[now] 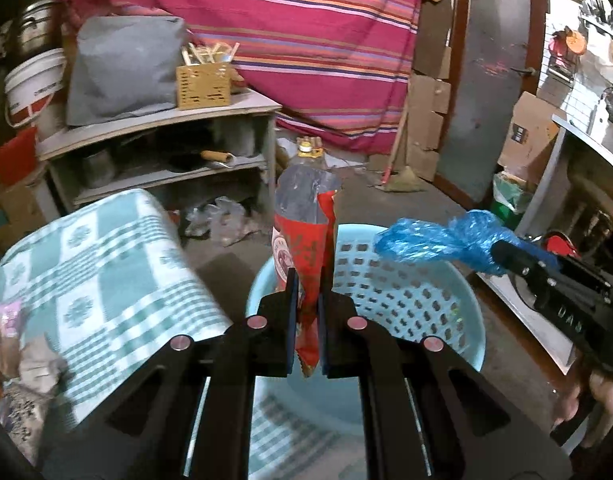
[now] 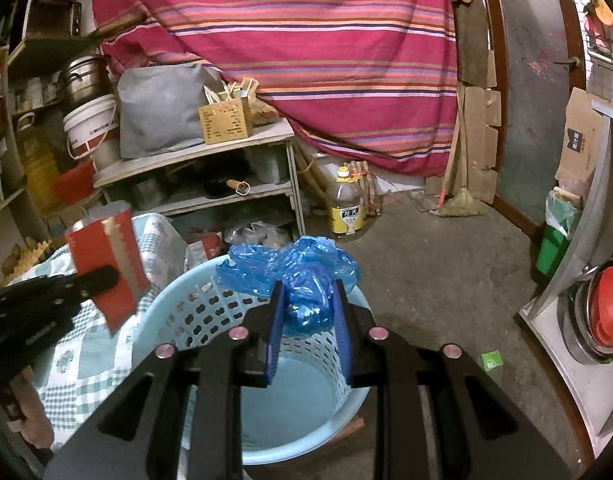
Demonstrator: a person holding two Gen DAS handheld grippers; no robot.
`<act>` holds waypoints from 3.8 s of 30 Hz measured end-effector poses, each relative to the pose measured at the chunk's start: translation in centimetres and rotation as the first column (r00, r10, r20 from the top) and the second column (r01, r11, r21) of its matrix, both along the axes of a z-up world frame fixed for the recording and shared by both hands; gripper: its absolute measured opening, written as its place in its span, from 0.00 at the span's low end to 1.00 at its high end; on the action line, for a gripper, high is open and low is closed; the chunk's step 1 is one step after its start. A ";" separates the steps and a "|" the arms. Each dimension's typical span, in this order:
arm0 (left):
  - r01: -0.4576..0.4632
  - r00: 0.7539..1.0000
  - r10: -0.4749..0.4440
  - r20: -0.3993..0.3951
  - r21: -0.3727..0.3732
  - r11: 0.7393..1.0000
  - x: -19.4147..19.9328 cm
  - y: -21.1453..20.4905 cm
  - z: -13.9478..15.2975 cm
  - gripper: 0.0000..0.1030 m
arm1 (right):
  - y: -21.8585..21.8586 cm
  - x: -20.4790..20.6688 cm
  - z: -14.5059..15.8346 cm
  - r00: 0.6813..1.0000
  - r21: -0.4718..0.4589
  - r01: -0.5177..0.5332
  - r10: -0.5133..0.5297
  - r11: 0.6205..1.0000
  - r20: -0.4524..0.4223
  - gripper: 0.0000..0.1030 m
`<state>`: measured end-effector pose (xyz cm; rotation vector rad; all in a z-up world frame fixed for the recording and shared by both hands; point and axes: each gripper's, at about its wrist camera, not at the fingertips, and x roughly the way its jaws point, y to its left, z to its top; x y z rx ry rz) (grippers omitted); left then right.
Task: Collect trash
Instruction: 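Carry both items over the blue basket and open both tools, then return both tools to the table and grasp the dark red sponge with left tool, then grasp the printed snack bag with the right tool while the left tool holds the sponge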
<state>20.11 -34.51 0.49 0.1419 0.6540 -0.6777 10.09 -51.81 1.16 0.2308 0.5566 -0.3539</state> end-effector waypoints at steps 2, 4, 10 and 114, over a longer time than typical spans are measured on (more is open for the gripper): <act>0.013 1.000 -0.013 0.001 0.002 1.000 0.1 -0.9 -0.3 0.08 | -0.1 0.1 -0.1 1.000 0.000 0.000 0.000 1.000 -0.003 0.23; 0.012 1.000 -0.012 0.002 0.003 1.000 0.2 -1.4 -0.5 0.13 | 0.1 0.5 -0.1 1.000 -0.001 0.003 -0.003 1.000 -0.007 0.23; -0.005 1.000 0.005 -0.017 0.003 1.000 0.8 -0.9 -1.0 0.38 | 0.2 1.0 -0.4 1.000 0.001 0.000 0.000 1.000 -0.021 0.23; -0.572 0.810 0.581 -0.079 0.115 0.812 1.9 41.7 -3.1 0.16 | 36.7 12.5 -7.0 0.832 0.352 -0.442 0.523 0.825 -0.183 0.61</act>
